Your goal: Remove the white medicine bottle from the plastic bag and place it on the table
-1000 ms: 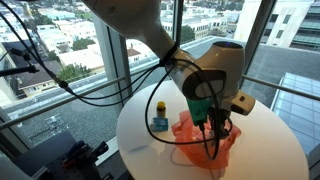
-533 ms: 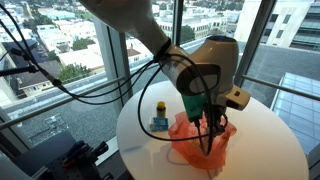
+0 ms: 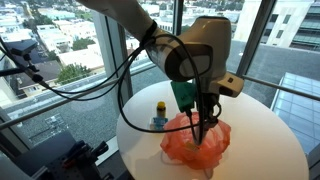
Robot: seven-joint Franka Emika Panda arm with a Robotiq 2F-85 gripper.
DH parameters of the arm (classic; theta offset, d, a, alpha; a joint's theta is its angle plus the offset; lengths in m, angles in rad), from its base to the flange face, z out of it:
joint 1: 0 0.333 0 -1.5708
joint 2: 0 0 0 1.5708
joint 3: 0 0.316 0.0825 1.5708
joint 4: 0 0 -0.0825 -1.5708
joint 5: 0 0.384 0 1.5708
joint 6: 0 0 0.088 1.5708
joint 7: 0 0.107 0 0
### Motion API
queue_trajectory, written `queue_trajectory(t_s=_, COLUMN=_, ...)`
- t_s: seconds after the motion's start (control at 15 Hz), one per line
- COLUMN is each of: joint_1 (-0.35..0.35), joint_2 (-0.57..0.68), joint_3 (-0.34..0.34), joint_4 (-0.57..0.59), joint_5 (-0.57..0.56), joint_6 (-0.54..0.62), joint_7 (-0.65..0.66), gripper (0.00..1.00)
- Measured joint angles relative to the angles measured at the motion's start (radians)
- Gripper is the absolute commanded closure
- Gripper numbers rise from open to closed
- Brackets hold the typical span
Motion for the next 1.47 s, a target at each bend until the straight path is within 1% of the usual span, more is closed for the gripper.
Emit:
queue_trajectory(t_s=0.27, joint_1=-0.002, joint_2=-0.053, joint_3=-0.006, joint_4=-0.014, joint_5=-0.037, joint_6=-0.070, joint_7=0.000, gripper=0.90)
queue_trajectory(t_s=0.53, joint_1=-0.004, joint_2=-0.104, joint_3=-0.006, joint_4=-0.029, joint_5=-0.056, joint_6=-0.110, joint_7=0.000, gripper=0.90)
queue_trajectory(t_s=0.87, joint_1=-0.013, joint_2=-0.204, joint_3=-0.006, joint_4=-0.076, joint_5=-0.096, joint_6=-0.115, joint_7=0.000, gripper=0.90)
queue_trajectory(t_s=1.2, joint_1=-0.048, joint_2=-0.296, joint_3=-0.006, joint_4=-0.131, joint_5=-0.149, joint_6=-0.115, joint_7=0.000, gripper=0.90)
queue_trajectory(t_s=1.47, joint_1=-0.078, joint_2=-0.344, joint_3=-0.006, joint_4=-0.175, joint_5=-0.178, joint_6=-0.119, joint_7=0.000, gripper=0.90)
